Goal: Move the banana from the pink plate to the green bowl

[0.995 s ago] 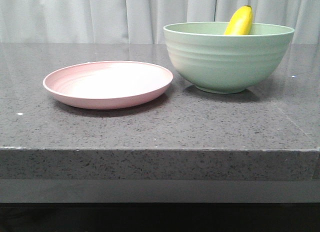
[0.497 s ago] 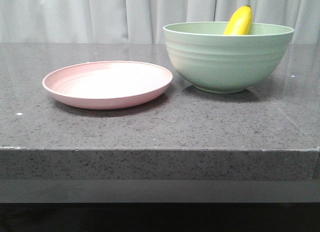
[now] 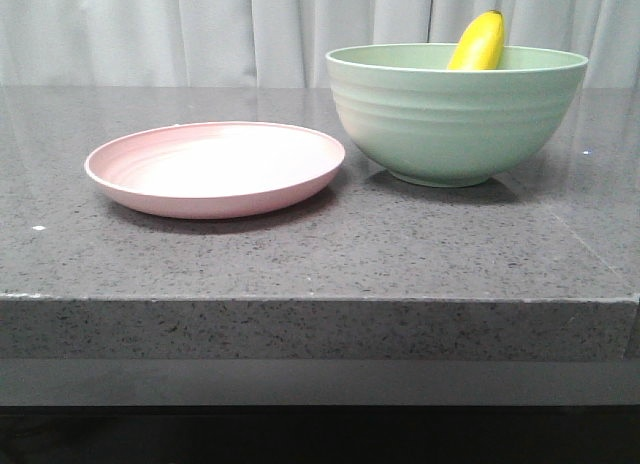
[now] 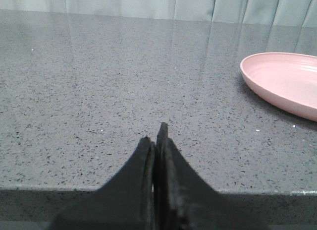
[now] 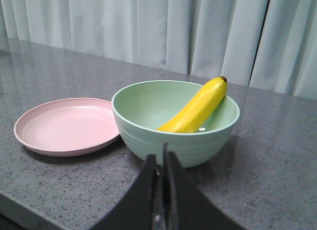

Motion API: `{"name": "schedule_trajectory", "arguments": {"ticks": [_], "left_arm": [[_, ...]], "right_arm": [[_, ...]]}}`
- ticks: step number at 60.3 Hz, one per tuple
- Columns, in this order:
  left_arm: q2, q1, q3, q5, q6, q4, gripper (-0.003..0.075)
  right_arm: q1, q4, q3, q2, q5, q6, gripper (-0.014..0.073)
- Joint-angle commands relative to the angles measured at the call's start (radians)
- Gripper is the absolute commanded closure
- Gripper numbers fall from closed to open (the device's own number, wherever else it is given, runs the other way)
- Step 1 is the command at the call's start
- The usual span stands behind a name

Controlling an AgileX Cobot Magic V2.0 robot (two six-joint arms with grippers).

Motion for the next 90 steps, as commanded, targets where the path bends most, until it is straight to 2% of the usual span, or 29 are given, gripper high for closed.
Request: {"name": "schedule_trajectory", "arguments": {"ticks": [1, 17, 22, 29, 38, 43, 55, 60, 90], "left_arm": [[-0.021, 0.003, 0.003, -0.091, -0.005, -0.010, 0.0741], [-0.021, 0.003, 0.003, -0.091, -0.005, -0.010, 0.0741], [-0.021, 0.003, 0.003, -0.091, -0.005, -0.010, 0.0741], [-0.019, 0.003, 0.003, -0.091, -0.005, -0.010, 0.0741], [-0.019, 0.003, 0.003, -0.091, -0.005, -0.010, 0.0741], [-0.019, 0.003, 0.003, -0.091, -0.005, -0.010, 0.0741], [-0.019, 0.003, 0.003, -0.091, -0.005, -0.010, 0.0741], [-0.019, 0.003, 0.003, -0.091, -0.005, -0.010, 0.0741], [-0.019, 0.003, 0.003, -0.091, -0.005, -0.010, 0.0741]], "right_arm": [[0.004, 0.020, -0.028, 0.009, -0.058, -0.005, 0.0652], [0.006, 0.019, -0.024, 0.009, -0.083, -0.005, 0.0652], [0.003, -0.030, -0.003, 0.004, -0.100, 0.040, 0.0652], [-0.019, -0.256, 0.052, -0.023, -0.103, 0.274, 0.0652], [-0.063, -0.601, 0.158, -0.076, -0.193, 0.729, 0.0652], [-0.091, -0.677, 0.223, -0.116, -0.262, 0.822, 0.0652], [-0.109, -0.676, 0.351, -0.206, -0.287, 0.821, 0.0652], [-0.109, -0.676, 0.348, -0.215, -0.238, 0.820, 0.0652], [-0.113, -0.676, 0.348, -0.214, -0.239, 0.820, 0.0652]]}}
